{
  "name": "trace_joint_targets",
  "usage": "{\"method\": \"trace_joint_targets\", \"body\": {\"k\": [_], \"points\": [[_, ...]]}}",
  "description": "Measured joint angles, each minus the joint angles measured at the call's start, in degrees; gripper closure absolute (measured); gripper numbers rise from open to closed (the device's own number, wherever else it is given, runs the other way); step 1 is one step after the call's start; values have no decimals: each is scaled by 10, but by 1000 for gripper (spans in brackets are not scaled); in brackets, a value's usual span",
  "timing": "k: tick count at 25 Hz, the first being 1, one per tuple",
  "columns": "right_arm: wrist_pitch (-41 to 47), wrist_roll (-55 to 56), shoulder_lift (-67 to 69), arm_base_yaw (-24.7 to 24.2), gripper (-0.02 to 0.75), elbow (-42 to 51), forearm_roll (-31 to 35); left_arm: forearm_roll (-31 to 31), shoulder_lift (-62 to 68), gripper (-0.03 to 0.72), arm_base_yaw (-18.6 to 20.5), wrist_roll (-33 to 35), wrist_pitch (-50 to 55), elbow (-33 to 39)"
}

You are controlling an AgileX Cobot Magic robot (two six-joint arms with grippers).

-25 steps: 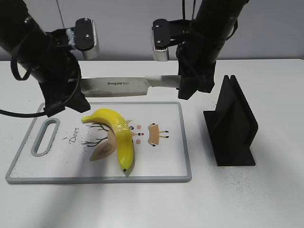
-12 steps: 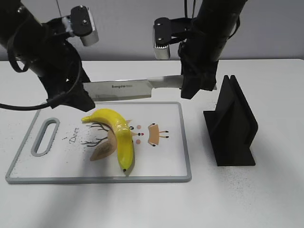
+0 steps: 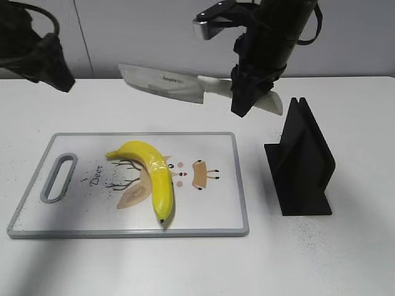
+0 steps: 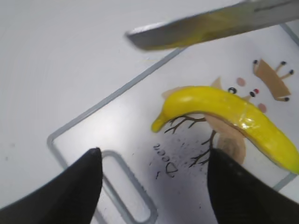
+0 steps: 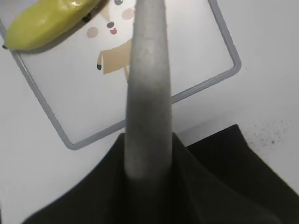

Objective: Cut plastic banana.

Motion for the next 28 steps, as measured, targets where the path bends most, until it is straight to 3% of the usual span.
{"method": "trace_joint_targets", "body": {"k": [3,8,16,28], "points": [[1,98,-1,0,577,0,0,70,0,37,28,-140,52,-17],[3,217,-28,0,577,0,1,178,0,54,51,-250,162,-22],[3,329,-112,0,577,33,38,198,-42,82,55,-275,173,6],[-18,377,-324,0,577,285,42,198,-290,101,55,-276,175,175]]}}
